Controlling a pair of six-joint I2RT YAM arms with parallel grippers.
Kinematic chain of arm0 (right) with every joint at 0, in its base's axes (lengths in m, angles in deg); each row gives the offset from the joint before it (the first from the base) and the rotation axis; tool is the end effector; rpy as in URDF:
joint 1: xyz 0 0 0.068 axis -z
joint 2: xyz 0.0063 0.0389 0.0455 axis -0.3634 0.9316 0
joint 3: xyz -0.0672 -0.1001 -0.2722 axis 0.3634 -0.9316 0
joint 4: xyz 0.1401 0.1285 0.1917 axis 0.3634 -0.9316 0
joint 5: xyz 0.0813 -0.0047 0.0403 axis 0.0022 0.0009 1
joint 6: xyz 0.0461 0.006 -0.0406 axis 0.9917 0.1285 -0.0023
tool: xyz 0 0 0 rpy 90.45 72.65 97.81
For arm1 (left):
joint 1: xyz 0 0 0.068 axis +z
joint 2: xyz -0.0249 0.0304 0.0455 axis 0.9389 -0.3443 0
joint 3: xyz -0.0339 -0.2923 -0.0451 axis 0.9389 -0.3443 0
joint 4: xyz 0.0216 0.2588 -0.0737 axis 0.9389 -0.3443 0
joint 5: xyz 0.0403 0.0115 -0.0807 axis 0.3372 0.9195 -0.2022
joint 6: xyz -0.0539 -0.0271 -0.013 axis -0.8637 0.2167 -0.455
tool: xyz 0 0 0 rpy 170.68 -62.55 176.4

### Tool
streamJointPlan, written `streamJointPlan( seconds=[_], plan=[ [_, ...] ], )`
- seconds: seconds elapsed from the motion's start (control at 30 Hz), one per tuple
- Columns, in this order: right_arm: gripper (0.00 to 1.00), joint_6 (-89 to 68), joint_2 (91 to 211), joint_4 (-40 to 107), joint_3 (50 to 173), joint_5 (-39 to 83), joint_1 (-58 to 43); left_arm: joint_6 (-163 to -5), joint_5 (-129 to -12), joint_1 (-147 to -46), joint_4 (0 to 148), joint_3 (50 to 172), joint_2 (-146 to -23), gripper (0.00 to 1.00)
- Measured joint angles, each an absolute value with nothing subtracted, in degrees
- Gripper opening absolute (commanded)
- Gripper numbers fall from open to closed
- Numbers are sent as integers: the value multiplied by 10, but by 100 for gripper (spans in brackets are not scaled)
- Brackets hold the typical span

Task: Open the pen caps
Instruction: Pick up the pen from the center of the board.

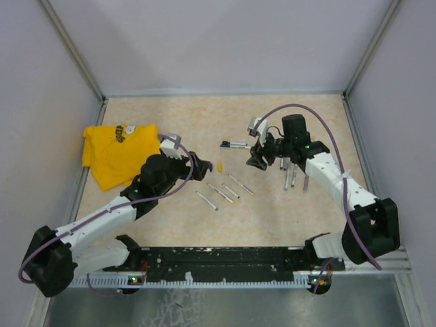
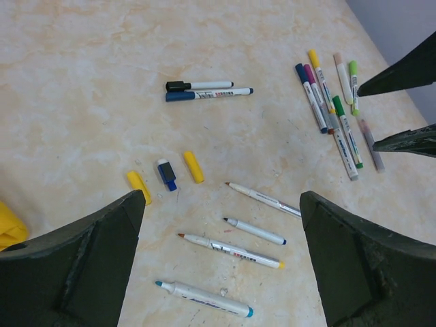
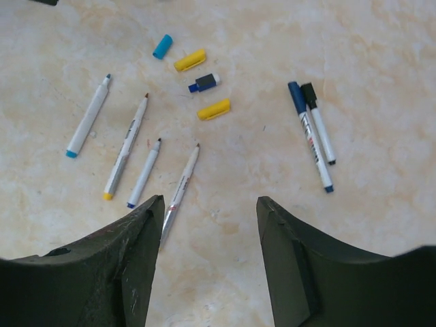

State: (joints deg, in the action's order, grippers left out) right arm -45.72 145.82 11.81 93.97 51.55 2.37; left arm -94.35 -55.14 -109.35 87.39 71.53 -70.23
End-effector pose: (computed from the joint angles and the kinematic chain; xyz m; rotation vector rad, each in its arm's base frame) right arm 0.2687 0.1223 0.3018 -1.1740 1.8337 0.6482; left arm 0.1966 -0.1545 0.2725 0.1847 1.8350 -0.6534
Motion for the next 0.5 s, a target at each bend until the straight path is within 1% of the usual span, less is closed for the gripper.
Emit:
streamJointPlan(
  seconds=[0.1,0.2,0.37,0.5],
  plan=[
    [61,-554,1480,124,950,557,24,-933,-556,-1093,866,714,-686,100],
    [58,-634,1539,113,979,582,23,-927,-559,-1093,857,710,-665,100],
    [55,-740,1697,35,1118,604,27,-925,-560,-1093,853,681,-625,100],
    [52,-814,1791,-31,1204,606,35,-921,-560,-1092,841,664,-616,100]
  ],
)
